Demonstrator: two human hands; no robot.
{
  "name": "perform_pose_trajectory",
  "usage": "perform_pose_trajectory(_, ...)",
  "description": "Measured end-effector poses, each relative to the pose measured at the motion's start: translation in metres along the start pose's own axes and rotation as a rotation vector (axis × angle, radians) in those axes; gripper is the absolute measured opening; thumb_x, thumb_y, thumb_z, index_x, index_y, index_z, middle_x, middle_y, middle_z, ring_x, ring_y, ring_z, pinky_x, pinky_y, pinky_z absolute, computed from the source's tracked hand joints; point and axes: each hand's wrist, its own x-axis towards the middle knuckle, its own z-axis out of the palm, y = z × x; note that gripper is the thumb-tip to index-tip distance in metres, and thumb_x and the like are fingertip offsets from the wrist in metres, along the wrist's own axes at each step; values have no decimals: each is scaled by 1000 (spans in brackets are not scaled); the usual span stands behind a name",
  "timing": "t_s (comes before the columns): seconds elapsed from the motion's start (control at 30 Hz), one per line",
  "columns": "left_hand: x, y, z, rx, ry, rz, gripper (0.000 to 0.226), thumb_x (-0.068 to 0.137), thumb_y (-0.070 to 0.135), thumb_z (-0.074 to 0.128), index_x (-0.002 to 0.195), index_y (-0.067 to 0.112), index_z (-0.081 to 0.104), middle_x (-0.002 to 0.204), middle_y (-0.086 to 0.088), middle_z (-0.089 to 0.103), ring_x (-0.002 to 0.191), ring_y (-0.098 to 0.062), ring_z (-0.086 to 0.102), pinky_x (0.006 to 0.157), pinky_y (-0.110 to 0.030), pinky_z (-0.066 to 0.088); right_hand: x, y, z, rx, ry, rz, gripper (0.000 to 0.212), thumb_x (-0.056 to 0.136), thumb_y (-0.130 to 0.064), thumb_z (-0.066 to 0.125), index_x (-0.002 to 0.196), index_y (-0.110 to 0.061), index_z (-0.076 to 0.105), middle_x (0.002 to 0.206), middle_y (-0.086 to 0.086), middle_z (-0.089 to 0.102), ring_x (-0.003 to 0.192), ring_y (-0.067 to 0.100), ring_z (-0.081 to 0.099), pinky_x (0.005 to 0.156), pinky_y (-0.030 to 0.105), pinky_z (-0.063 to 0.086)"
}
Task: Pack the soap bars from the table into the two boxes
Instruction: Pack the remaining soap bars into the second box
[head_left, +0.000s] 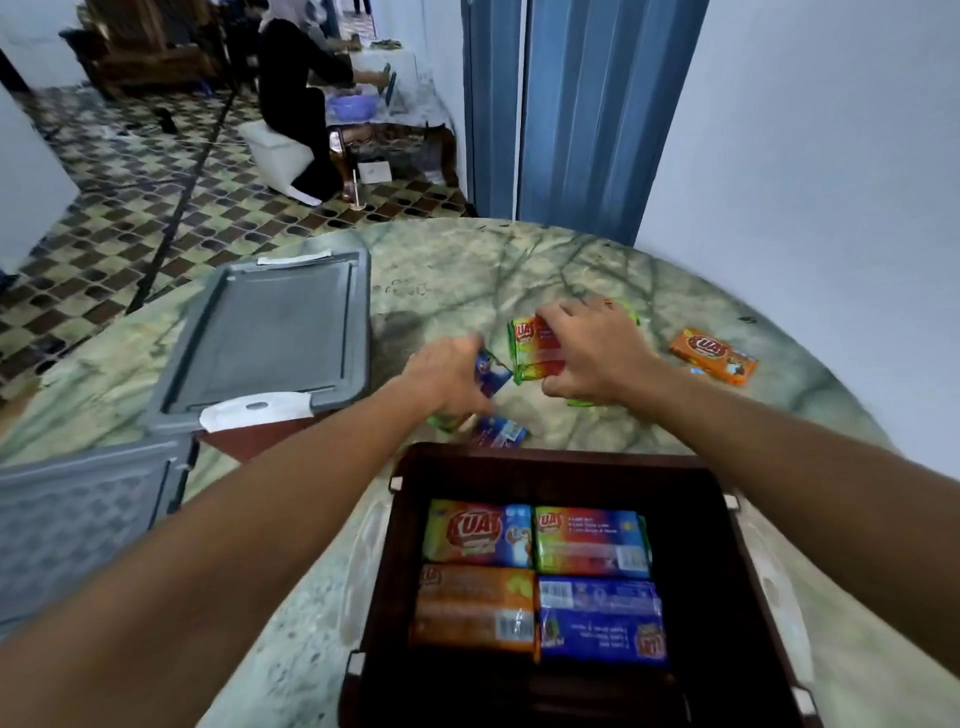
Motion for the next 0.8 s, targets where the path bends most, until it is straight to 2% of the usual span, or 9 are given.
perform_pose_trajectory(0.13, -53, 20, -54, -140, 140, 211, 78, 58, 37, 79, 128, 21, 49, 111, -6, 64, 96, -24, 59, 84, -34, 51, -76, -7, -47, 59, 40, 12, 85, 60, -56, 63, 133, -15, 48, 123, 11, 53, 109, 33, 51, 88, 41, 42)
perform_pose_trajectory(0.2, -91, 25, -65, -113, 77, 330, 79, 58, 40, 77, 130, 24, 49, 110, -2, 64, 94, -20, 59, 83, -32, 51, -117, -15, -58, 80, -37, 17, 89, 58, -59, 57, 134, -15, 48, 123, 10, 52, 109, 32, 52, 86, 39, 44)
perform_pose_trajectory(0.3, -132, 30, -42, 119, -70, 414, 81, 56, 46, 73, 130, 29, 47, 110, 0, 64, 97, -22, 59, 82, -33, 50, -161, -31, -47, 53, -243, -14, 91, 61, -61, 52, 141, -19, 41, 125, 3, 51, 110, 25, 53, 84, 34, 42)
perform_pose_trajectory(0.43, -145, 28, 2, 228, -263, 419, 76, 65, 44, 71, 134, 25, 44, 121, -1, 56, 107, -23, 53, 88, -37, 47, -175, -46, -7, 3, -281, -41, 81, 68, -52, 62, 139, -20, 41, 122, 3, 57, 105, 26, 57, 82, 38, 45)
perform_pose_trajectory(0.5, -148, 27, 15, 297, -204, 403, 56, 74, 38, 66, 126, 23, 52, 125, -3, 50, 111, -23, 48, 86, -37, 48, -172, -48, 9, 1, -259, -35, 67, 68, -42, 66, 129, -18, 49, 119, 5, 60, 104, 28, 57, 78, 40, 48)
perform_pose_trajectory(0.57, -151, 27, 24, 386, -121, 334, 37, 82, 30, 59, 118, 20, 59, 127, -6, 43, 115, -26, 42, 84, -37, 48, -168, -54, 17, 21, -224, -32, 51, 73, -29, 66, 122, -15, 58, 124, 9, 58, 110, 31, 54, 76, 41, 50)
perform_pose_trajectory(0.63, -152, 26, 28, 414, -111, 264, 34, 85, 32, 57, 115, 16, 61, 123, -8, 48, 112, -27, 46, 86, -37, 47, -167, -60, 25, 17, -228, 18, 44, 84, -23, 60, 127, -18, 54, 131, 8, 49, 117, 30, 47, 78, 39, 49)
perform_pose_trajectory(0.73, -151, 25, 25, 391, -116, 249, 40, 85, 44, 59, 115, 17, 61, 114, -6, 57, 104, -24, 55, 83, -35, 47, -166, -69, 28, 10, -260, 106, 42, 90, -22, 58, 131, -22, 50, 127, 4, 51, 116, 27, 46, 78, 36, 49)
perform_pose_trajectory(0.8, -149, 28, 25, 391, -97, 243, 35, 87, 38, 59, 115, 17, 62, 112, -7, 59, 103, -25, 57, 84, -36, 50, -161, -77, 29, 6, -228, 78, 41, 89, -21, 59, 129, -22, 52, 125, 5, 54, 114, 27, 47, 81, 37, 50)
